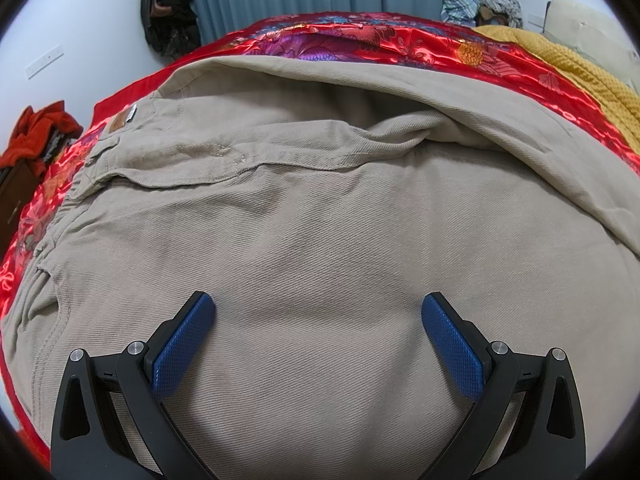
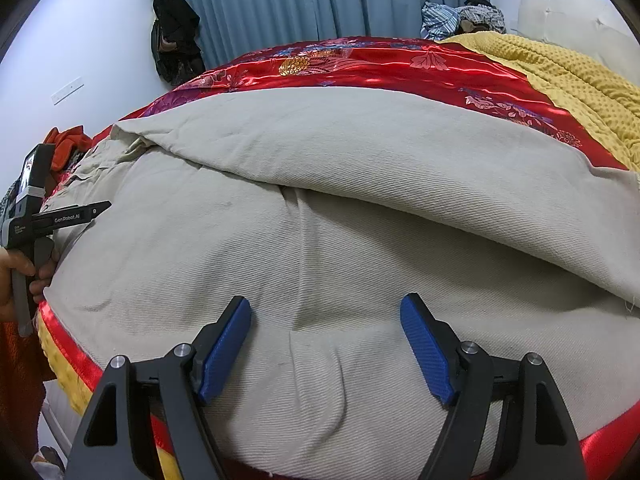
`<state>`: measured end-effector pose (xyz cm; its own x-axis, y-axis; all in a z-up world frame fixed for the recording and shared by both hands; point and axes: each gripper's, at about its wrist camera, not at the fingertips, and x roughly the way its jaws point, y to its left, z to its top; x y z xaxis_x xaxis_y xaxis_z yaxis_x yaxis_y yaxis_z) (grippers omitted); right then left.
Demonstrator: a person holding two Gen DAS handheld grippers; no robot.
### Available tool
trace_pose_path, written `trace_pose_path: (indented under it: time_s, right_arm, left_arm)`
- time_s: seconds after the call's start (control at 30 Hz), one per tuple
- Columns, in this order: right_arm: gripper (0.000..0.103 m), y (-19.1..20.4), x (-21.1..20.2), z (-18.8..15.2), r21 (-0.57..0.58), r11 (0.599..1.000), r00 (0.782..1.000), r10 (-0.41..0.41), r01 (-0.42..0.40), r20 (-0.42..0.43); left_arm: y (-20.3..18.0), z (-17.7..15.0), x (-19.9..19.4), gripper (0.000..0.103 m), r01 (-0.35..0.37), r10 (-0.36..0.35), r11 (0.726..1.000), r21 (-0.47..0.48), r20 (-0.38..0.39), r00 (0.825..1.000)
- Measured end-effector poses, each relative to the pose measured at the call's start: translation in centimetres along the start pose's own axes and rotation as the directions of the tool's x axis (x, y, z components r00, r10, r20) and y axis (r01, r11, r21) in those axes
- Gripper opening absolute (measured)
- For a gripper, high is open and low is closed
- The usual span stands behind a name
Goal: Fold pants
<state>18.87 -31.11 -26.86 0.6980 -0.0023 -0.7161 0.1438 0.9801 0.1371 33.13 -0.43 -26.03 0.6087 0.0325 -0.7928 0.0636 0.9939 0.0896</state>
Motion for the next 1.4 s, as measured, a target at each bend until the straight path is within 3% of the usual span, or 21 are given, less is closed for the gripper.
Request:
trace_pose_path:
  time_s: [0.6,0.7,0.8,0.9,0.97,1.1,1.2,1.27,1.33,1.4]
  right_arm:
    - [0.078,0.1,-0.2,0.2,0.0,1.0,1.0,0.001,-0.001,-0.009]
    - [0.078,-1.0,-1.6,0.2,0.089,0.993,0.997,0.081,-0.082,0.017]
    - [0.075,-4.0,-2.9,0.2,0.241,0.949,0.979,0.19,-0.202,0.074]
    - [0.075,-7.9,-3.9,0.1,0.409,0.891,0.977,0.145,-0.198,0.157]
    - [0.073,-10.9,-3.8,-0.3,0.531,0.817,0.971,0.143,-0.226,0.193]
    - [0.07,-13.3,-3.4,0.5,0.619,0.744,0.964,0.136,-0.252,0.228]
    - [0.07,-14.9,-3.0,0.7,0.713,0.648,0.96,0.114,-0.268,0.257]
    - [0.057,-15.4,-2.6,0.8,0.755,0.612,0.969,0.087,-0.236,0.233]
    - [0.016,-15.3,-2.3,1.2,0.778,0.603,0.982,0.043,-0.174,0.186]
    - [0.011,-15.2,-2.6,1.8,0.763,0.626,0.982,0.027,-0.164,0.189]
  left_arm:
    - [0.0,0.0,0.0,0.103,-0.002,0.002,1.0,0.002,-0.003,1.0]
    - [0.1,0.0,0.0,0.103,-0.001,0.001,1.0,0.001,-0.001,1.0]
    - [0.2,0.0,0.0,0.103,0.001,-0.001,1.0,0.0,0.006,1.0]
    - [0.3,0.0,0.0,0.103,0.003,-0.003,1.0,-0.001,0.007,1.0]
    - [0.3,0.0,0.0,0.103,0.004,-0.004,1.0,-0.001,0.009,1.0]
    - [0.2,0.0,0.0,0.103,0.003,-0.003,1.0,0.0,0.012,1.0]
    - [0.3,0.0,0.1,0.103,0.001,-0.001,1.0,0.001,0.01,1.0]
    - [0.2,0.0,0.0,0.103,-0.001,0.001,1.0,0.003,0.009,1.0]
    - [0.3,0.0,0.1,0.103,-0.004,0.004,1.0,0.004,0.009,1.0]
    - [0.2,0.1,0.0,0.103,-0.01,0.01,1.0,0.006,0.008,1.0]
